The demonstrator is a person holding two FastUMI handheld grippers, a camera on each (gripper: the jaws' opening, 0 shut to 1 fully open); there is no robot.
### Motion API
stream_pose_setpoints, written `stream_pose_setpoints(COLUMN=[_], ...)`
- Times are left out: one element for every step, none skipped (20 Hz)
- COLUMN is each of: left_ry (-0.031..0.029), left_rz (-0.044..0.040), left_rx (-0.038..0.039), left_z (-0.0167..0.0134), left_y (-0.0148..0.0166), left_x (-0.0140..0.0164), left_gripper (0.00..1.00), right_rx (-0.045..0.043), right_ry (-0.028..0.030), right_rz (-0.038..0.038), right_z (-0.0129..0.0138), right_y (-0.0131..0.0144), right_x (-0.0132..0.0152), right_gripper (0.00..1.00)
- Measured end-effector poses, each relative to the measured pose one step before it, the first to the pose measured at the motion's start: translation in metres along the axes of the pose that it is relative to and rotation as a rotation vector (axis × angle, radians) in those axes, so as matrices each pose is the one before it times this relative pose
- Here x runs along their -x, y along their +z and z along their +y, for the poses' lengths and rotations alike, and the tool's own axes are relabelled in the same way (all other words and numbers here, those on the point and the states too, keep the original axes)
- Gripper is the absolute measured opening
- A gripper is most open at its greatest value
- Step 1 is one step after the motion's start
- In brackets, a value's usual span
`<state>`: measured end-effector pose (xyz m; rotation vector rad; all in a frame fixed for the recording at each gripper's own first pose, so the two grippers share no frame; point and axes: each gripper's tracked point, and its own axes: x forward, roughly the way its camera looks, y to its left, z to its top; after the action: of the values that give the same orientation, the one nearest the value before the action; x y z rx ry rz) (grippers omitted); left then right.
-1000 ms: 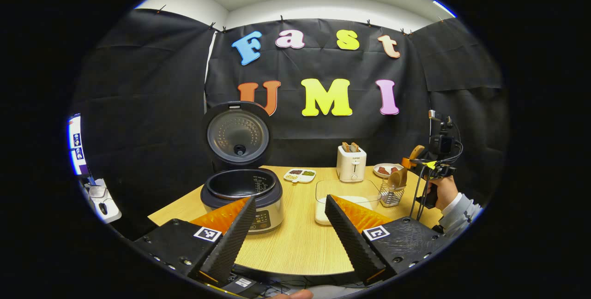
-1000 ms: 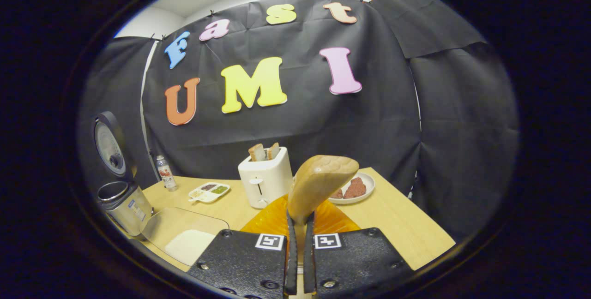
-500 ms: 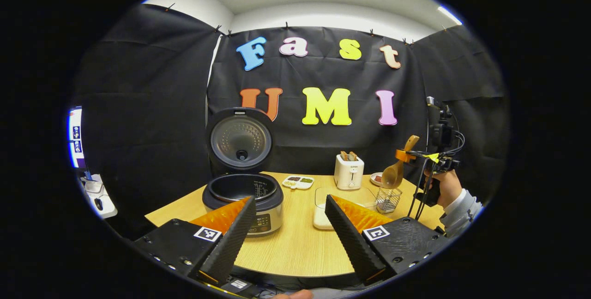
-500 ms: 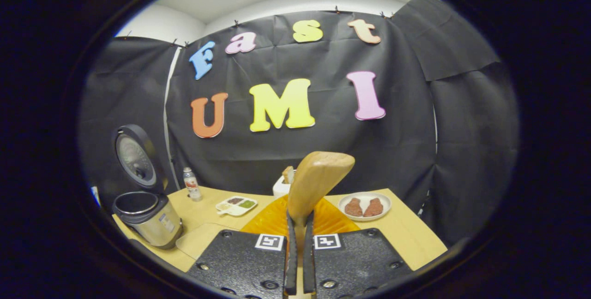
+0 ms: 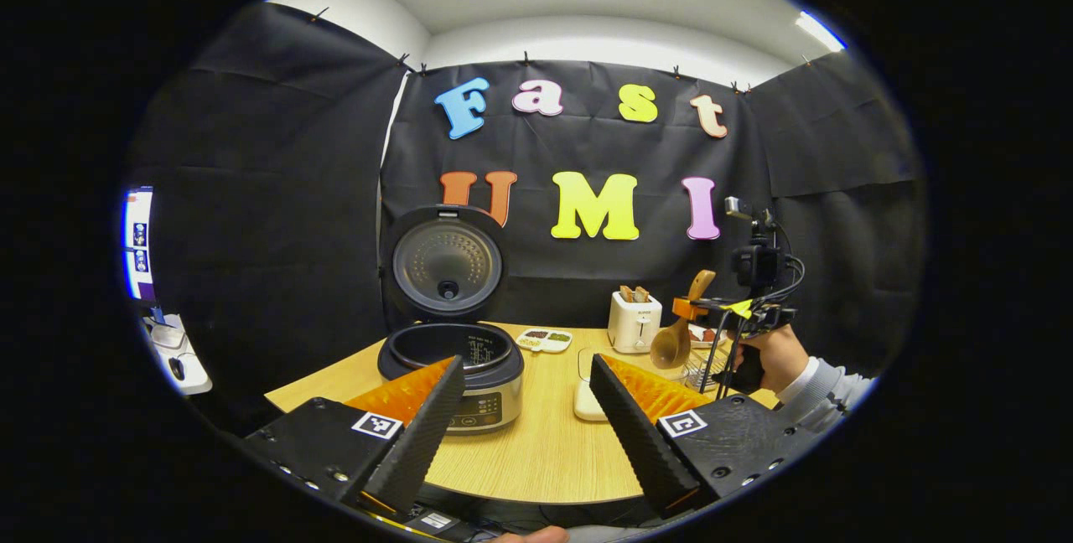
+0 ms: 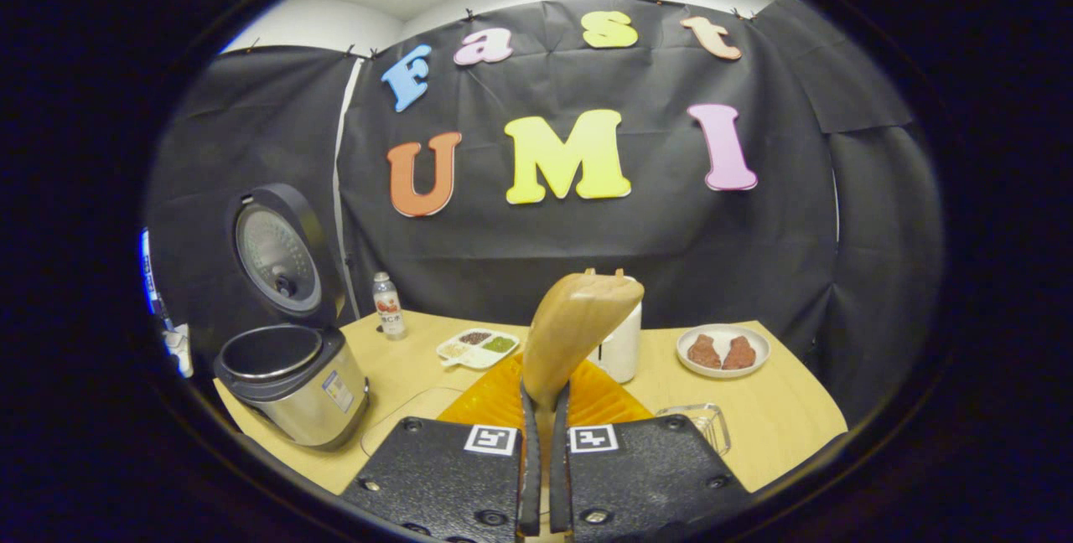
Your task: Close the left gripper, press the button to open the rice cooker; take a wooden spoon from the chopstick holder with the right hand, scoop a spoonful of rice and pour it into the rice cooker, then put the wooden spoon back into the chopstick holder.
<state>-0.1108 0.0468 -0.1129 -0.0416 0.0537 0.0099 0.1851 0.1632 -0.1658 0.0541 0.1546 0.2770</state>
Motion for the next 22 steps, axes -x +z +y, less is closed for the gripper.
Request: stream_pose_setpoints(left_ry=[-0.00005, 0.00326, 0.00101, 0.00034, 0.00279, 0.00061, 0.00245, 0.00755, 0.00434, -0.00390, -0.00103, -0.00251, -0.00216, -0.00065, -0.00274, -0.00163, 0.00115, 0.00000, -0.00118, -0.00282, 0.00014, 0.00253], left_rz=[0.00246, -0.00140, 0.00395, 0.00856, 0.00439, 0.00728, 0.00789, 0.00219, -0.00085, 0.00744, 0.00406, 0.00234, 0.00158, -0.00036, -0.00005, 0.00323, 0.00130, -0.00030, -0.00252, -0.00295, 0.00115, 0.00104], left_rx=[0.00518, 0.00521, 0.00454, 0.00301, 0.00138, -0.00071, -0.00233, -0.00145, 0.00025, 0.00107, 0.00219, 0.00000, -0.00295, -0.00347, -0.00422, -0.00451, -0.00451, -0.00296, -0.00194, -0.00163, -0.00274, -0.00506], left_z=[0.00170, 0.00239, 0.00140, 0.00281, 0.00199, 0.00190, 0.00016, 0.00182, 0.00156, -0.00181, -0.00089, -0.00115, -0.00093, -0.00041, -0.00103, -0.00074, -0.00002, -0.00105, -0.00076, -0.00099, -0.00012, -0.00021], left_y=[-0.00170, -0.00053, -0.00202, -0.00462, -0.00247, -0.00334, -0.00476, -0.00188, 0.00064, -0.00225, -0.00230, 0.00012, -0.00032, -0.00057, -0.00010, -0.00062, -0.00070, 0.00087, 0.00083, 0.00177, 0.00127, -0.00069], left_x=[0.00033, -0.00085, -0.00114, -0.00082, -0.00176, -0.00213, -0.00114, -0.00126, -0.00254, -0.00204, -0.00160, -0.00134, -0.00059, 0.00003, -0.00043, 0.00000, 0.00019, -0.00028, 0.00110, 0.00018, 0.00039, 0.00032], left_gripper=[0.96, 0.96, 0.96, 0.97, 0.97, 0.97, 0.97, 0.97, 0.97, 0.97, 0.97, 0.97, 0.97, 0.97, 0.97, 0.97, 0.97, 0.97, 0.97, 0.97, 0.97, 0.97], right_rx=[0.01021, 0.01221, 0.00765, 0.00610, 0.00588, 0.00353, 0.00936, -0.00700, -0.01801, -0.02188, -0.03324, -0.02680, -0.02828, -0.03623, -0.03677, -0.04158, -0.05040, -0.05094, -0.05630, -0.04568, -0.04101, -0.03318], right_ry=[0.00120, -0.00131, -0.00310, -0.00552, -0.00868, -0.01019, -0.01128, -0.00597, 0.00739, 0.01428, 0.01292, 0.01069, 0.01033, 0.00911, 0.00732, 0.01601, 0.01225, 0.01551, 0.00644, 0.01079, 0.02401, 0.01612], right_rz=[0.01756, 0.01528, 0.01110, 0.01228, 0.00979, -0.00090, -0.01228, -0.00755, 0.00314, 0.01422, 0.01671, 0.01927, 0.01553, 0.01210, 0.01379, 0.02445, 0.02583, 0.02092, 0.01099, 0.01287, 0.00827, 0.00102], right_z=[0.00444, 0.00325, 0.00206, 0.00137, 0.00027, -0.00086, -0.00075, 0.00031, 0.00401, 0.00509, 0.00388, 0.00269, 0.00186, 0.00064, -0.00049, 0.00084, -0.00117, -0.00209, -0.00284, -0.00309, 0.00209, 0.00039], right_y=[-0.01099, -0.00888, -0.00689, -0.00737, -0.00622, -0.00344, -0.00081, -0.00263, -0.00397, -0.00636, -0.00598, -0.00528, -0.00360, -0.00303, -0.00254, -0.00370, -0.00621, -0.00117, 0.00098, 0.00155, 0.00111, 0.00201], right_x=[-0.00557, -0.00445, -0.00408, -0.00502, -0.00370, -0.00192, -0.00112, 0.00043, -0.00017, -0.00055, -0.00101, -0.00142, -0.00145, -0.00090, -0.00218, -0.00186, -0.00269, -0.00285, -0.00039, -0.00121, 0.00141, 0.00099], right_gripper=[0.09, 0.09, 0.09, 0.09, 0.09, 0.09, 0.09, 0.08, 0.09, 0.08, 0.08, 0.08, 0.08, 0.08, 0.09, 0.08, 0.09, 0.09, 0.09, 0.09, 0.09, 0.08])
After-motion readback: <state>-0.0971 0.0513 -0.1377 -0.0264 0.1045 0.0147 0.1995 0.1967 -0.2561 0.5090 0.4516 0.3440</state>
